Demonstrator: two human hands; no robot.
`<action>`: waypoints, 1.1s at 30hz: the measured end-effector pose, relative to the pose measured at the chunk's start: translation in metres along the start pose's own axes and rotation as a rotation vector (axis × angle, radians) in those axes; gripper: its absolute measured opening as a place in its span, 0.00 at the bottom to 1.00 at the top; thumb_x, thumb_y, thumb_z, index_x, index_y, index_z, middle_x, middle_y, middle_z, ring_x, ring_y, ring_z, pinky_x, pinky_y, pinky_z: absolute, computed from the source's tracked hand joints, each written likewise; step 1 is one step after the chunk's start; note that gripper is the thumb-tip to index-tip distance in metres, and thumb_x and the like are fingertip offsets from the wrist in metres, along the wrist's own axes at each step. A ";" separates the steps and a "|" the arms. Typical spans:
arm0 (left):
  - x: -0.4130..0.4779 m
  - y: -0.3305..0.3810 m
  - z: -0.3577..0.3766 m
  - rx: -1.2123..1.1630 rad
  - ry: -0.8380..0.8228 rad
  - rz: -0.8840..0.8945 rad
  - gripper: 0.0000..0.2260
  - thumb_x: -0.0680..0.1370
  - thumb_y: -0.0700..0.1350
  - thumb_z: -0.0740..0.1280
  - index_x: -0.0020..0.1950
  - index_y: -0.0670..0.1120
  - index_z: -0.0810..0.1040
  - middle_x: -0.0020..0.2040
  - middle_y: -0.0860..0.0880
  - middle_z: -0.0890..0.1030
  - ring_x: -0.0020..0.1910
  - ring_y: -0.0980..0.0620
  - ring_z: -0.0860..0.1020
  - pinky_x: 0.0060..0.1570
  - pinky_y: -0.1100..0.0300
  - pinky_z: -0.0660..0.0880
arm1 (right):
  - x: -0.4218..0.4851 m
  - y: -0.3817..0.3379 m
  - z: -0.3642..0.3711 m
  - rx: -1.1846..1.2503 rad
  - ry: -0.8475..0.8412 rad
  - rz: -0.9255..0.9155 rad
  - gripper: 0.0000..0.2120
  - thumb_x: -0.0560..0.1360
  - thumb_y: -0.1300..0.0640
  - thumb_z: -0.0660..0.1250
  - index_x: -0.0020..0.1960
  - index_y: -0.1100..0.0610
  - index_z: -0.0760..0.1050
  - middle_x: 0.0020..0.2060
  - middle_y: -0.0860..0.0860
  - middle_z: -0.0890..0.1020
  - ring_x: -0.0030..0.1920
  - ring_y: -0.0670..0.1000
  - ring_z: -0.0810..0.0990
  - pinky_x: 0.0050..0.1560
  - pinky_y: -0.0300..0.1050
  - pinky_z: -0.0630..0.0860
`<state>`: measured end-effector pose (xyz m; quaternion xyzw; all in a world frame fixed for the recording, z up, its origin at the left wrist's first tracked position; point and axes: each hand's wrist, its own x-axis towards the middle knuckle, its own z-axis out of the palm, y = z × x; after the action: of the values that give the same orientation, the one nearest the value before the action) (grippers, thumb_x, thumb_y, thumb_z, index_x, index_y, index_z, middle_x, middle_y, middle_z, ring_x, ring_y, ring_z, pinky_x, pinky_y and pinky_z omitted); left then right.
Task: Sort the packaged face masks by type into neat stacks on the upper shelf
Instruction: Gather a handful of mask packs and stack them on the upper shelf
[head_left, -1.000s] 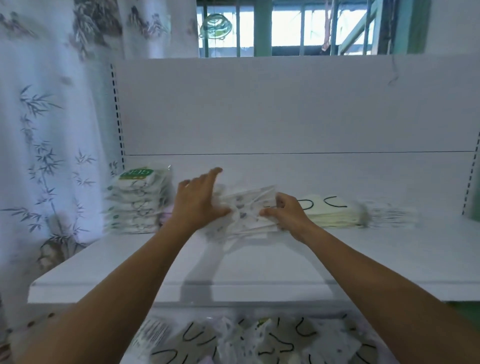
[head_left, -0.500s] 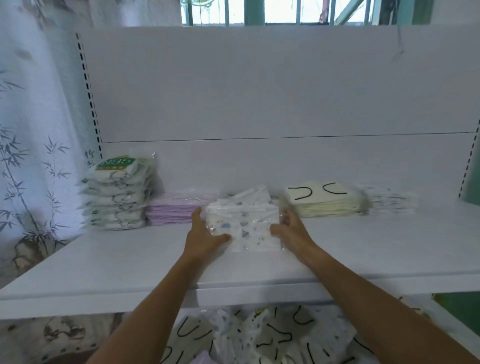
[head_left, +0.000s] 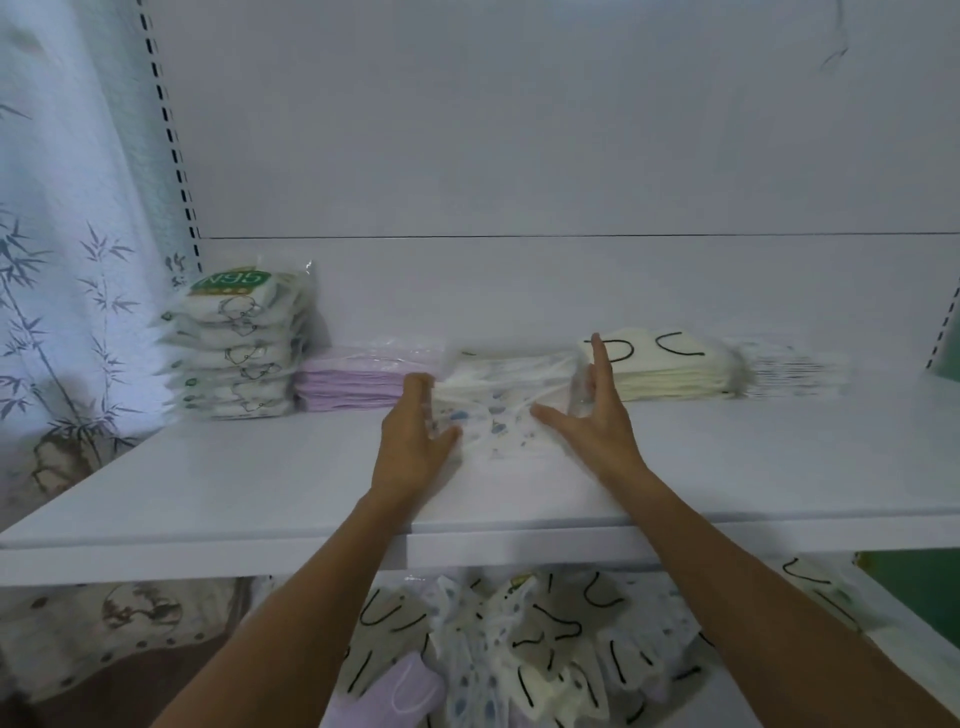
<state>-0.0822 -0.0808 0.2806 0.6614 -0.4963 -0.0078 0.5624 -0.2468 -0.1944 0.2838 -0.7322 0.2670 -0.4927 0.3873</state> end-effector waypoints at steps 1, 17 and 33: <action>0.000 -0.001 0.000 -0.009 -0.022 -0.016 0.21 0.73 0.35 0.70 0.57 0.51 0.64 0.48 0.53 0.75 0.44 0.58 0.76 0.41 0.72 0.74 | -0.001 -0.001 0.000 -0.009 -0.033 -0.014 0.49 0.68 0.56 0.76 0.76 0.42 0.47 0.73 0.39 0.57 0.73 0.42 0.57 0.67 0.37 0.59; 0.006 -0.012 -0.002 -0.191 -0.062 -0.310 0.12 0.76 0.43 0.68 0.58 0.46 0.71 0.55 0.45 0.78 0.48 0.46 0.78 0.48 0.51 0.79 | 0.005 0.005 0.005 -0.360 -0.019 -0.160 0.37 0.73 0.51 0.70 0.75 0.41 0.53 0.72 0.45 0.64 0.72 0.47 0.61 0.70 0.43 0.60; 0.004 -0.009 -0.001 -0.113 -0.191 -0.118 0.16 0.78 0.36 0.60 0.61 0.53 0.64 0.62 0.48 0.74 0.59 0.48 0.75 0.59 0.46 0.75 | 0.009 0.013 0.002 -0.051 0.189 0.055 0.30 0.70 0.64 0.72 0.69 0.52 0.67 0.54 0.54 0.78 0.56 0.54 0.77 0.57 0.44 0.73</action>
<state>-0.0739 -0.0833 0.2768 0.6530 -0.5063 -0.1318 0.5476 -0.2419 -0.2081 0.2767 -0.6844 0.3347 -0.5417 0.3552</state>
